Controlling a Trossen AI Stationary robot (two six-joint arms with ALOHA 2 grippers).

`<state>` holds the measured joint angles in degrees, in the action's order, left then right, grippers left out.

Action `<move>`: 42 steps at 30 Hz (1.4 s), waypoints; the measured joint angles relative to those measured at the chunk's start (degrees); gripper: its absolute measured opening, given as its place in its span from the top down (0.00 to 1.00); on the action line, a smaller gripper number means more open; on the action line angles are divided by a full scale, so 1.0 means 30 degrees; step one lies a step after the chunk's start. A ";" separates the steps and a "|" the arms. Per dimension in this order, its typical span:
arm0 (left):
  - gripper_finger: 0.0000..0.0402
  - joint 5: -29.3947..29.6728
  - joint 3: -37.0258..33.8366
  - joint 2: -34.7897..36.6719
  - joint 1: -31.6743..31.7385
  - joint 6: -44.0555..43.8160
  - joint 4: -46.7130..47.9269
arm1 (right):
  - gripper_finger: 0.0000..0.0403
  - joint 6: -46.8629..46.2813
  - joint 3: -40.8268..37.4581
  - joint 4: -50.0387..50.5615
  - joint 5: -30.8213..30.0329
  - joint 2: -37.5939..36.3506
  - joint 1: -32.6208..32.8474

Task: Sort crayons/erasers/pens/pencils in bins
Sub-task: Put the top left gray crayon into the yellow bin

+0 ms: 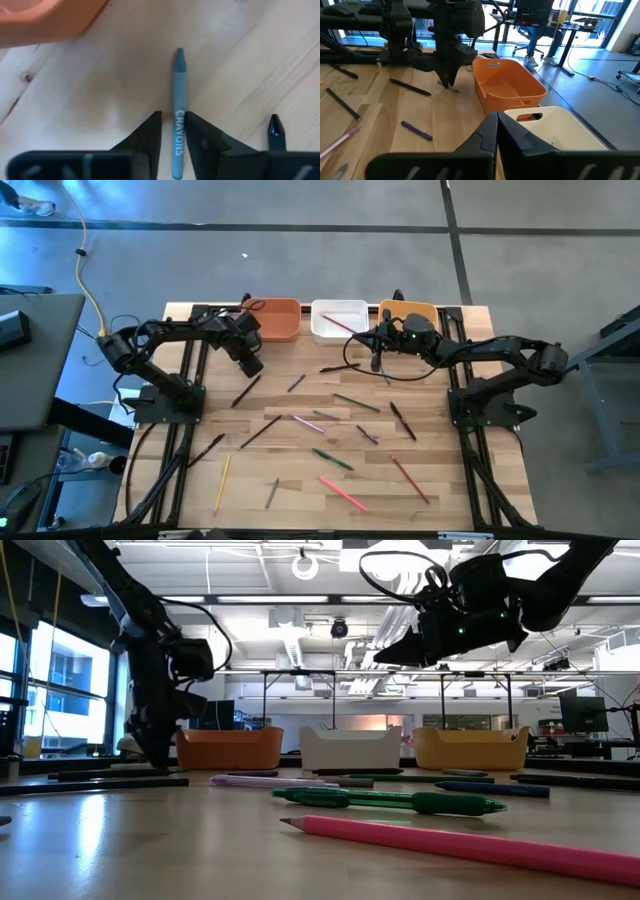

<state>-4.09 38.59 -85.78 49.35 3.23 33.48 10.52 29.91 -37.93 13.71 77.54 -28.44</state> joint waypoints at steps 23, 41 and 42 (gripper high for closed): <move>0.94 -0.3182 -0.0175 0.1543 -0.1140 0.1293 -0.0287 | 1.00 -0.0497 0.0000 0.0744 -0.0004 0.0000 -0.0003; 0.94 -0.9030 -0.0250 0.3694 -0.2650 -0.2413 -1.0628 | 1.00 -0.6106 0.0000 -0.4737 0.0012 0.3770 0.2659; 0.94 -0.9099 -0.0513 0.3694 -0.2923 -0.2852 -1.2188 | 1.00 -0.6513 0.0000 -0.5695 0.0015 0.4262 0.2759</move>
<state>-31.39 37.05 -74.70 40.58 -5.33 -3.08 -9.02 29.91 -55.02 13.75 90.32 -20.16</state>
